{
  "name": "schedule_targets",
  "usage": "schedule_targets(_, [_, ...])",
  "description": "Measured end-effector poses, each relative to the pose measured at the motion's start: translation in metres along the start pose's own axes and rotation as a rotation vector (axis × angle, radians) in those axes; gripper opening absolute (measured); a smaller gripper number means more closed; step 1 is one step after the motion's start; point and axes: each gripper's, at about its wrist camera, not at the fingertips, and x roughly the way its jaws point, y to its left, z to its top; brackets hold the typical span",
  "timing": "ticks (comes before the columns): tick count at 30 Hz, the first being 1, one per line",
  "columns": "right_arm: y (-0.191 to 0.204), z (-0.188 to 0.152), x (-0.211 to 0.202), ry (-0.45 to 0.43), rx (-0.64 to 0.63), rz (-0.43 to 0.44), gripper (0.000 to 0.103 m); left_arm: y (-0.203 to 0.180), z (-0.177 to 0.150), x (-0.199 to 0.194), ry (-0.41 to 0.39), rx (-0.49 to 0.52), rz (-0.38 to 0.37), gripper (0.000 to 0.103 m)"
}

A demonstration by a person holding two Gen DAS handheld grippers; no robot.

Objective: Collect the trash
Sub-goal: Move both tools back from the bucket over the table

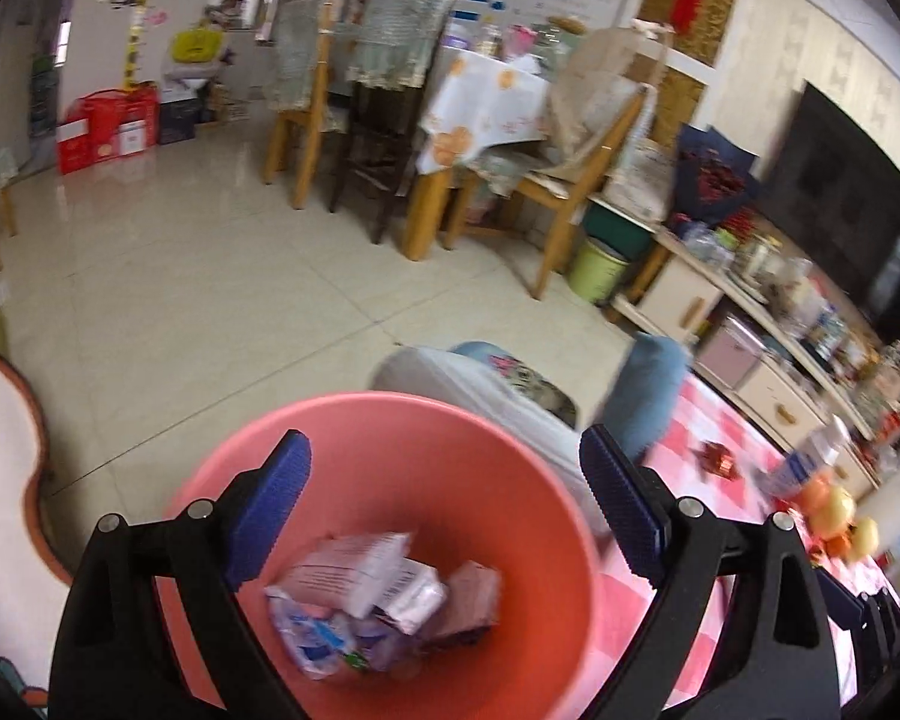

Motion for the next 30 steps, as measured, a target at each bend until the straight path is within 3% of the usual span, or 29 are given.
schedule_targets(15, [-0.074, -0.050, -0.043, -0.012, 0.079, -0.104, 0.088, -0.088, -0.032, 0.000, 0.035, 0.211, -0.123, 0.092])
schedule_targets(30, [-0.142, -0.096, -0.075, -0.037, 0.188, -0.213, 0.090, -0.145, -0.063, -0.001, 0.073, 0.300, -0.242, 0.092])
